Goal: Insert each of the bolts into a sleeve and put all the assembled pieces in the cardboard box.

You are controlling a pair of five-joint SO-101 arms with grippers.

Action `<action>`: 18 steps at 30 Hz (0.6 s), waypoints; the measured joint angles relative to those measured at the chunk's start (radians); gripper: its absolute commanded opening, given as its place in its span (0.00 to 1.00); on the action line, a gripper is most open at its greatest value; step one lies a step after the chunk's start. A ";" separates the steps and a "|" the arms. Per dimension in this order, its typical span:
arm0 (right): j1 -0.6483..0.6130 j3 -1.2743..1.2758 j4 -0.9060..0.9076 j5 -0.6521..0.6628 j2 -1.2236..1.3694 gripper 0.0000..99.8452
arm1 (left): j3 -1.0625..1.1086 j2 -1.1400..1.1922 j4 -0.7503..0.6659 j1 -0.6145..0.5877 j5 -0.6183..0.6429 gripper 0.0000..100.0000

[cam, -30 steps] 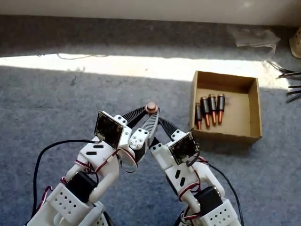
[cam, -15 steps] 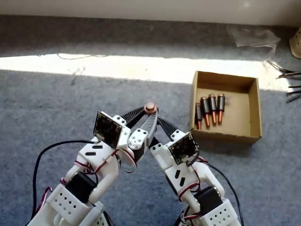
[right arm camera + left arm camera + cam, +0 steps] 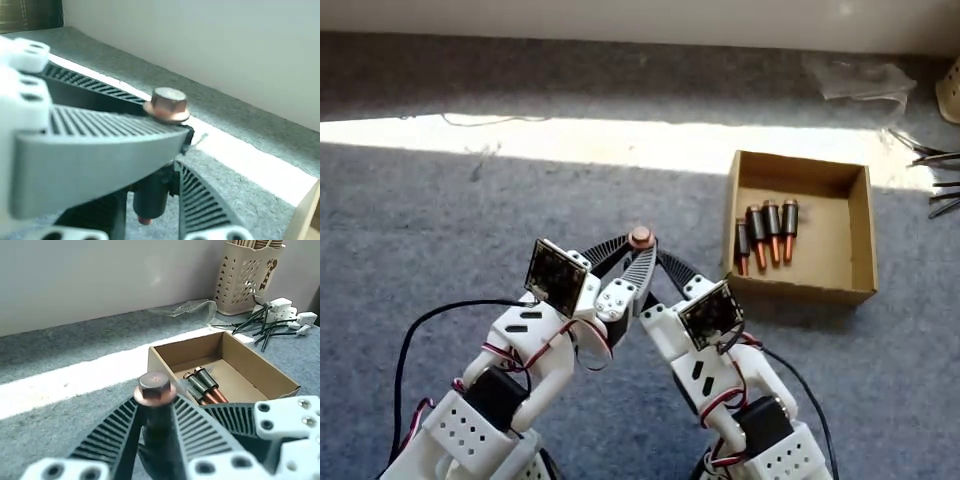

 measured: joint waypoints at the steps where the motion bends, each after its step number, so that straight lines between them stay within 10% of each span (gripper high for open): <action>1: 0.002 0.000 0.000 0.000 0.000 0.00 | 0.005 0.000 0.000 -0.002 0.000 0.12; 18: 0.002 0.000 -0.002 0.003 0.000 0.00 | 0.011 0.003 0.002 -0.014 -0.006 0.22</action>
